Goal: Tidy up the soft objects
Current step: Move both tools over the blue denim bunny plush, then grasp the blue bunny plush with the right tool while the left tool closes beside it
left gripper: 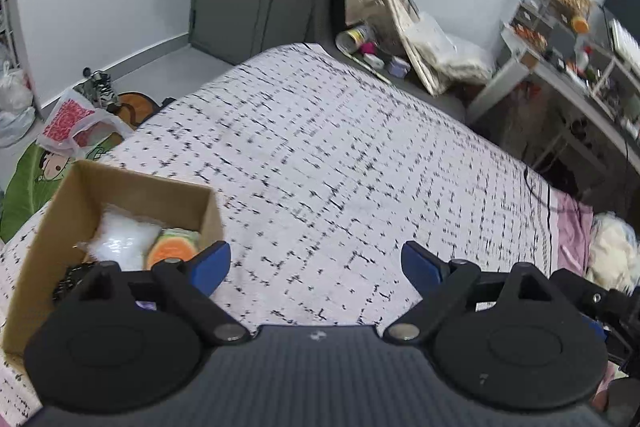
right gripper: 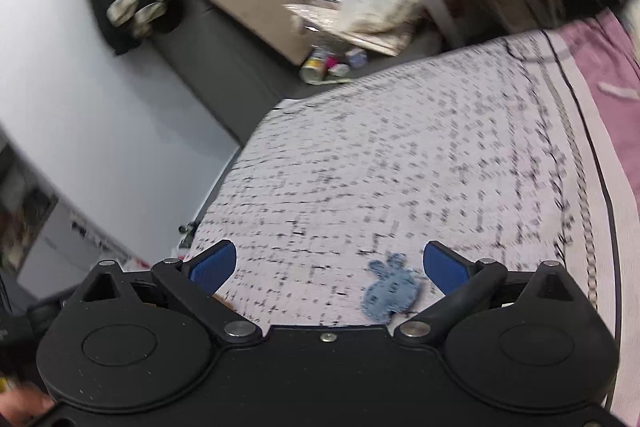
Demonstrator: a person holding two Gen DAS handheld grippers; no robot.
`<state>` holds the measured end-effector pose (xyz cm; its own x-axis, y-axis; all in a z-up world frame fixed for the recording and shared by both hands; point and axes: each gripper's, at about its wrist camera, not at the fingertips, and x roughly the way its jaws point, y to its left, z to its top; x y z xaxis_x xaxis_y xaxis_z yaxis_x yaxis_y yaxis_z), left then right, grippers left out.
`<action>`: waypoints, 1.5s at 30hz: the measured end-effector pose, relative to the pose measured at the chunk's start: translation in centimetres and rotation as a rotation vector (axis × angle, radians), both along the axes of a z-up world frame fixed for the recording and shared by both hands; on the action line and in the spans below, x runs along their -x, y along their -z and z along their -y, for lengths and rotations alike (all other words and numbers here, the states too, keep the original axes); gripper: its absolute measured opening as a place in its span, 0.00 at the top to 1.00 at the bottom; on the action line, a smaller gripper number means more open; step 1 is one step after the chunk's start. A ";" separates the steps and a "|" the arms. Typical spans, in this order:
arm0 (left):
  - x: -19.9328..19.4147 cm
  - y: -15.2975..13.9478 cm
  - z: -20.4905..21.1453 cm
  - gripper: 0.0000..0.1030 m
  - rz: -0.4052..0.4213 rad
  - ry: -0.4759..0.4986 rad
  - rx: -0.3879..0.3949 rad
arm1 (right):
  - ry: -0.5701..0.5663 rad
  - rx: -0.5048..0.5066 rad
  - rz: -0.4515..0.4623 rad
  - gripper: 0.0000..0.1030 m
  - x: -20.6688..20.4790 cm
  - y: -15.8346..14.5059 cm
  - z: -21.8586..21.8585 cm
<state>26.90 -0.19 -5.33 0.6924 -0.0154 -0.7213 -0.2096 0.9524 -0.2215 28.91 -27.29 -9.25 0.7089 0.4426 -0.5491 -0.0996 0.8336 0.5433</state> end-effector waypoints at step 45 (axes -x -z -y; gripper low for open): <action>-7.8 11.1 7.8 0.56 -0.196 0.184 0.242 | 0.032 -0.286 -0.418 0.84 -7.5 12.4 2.4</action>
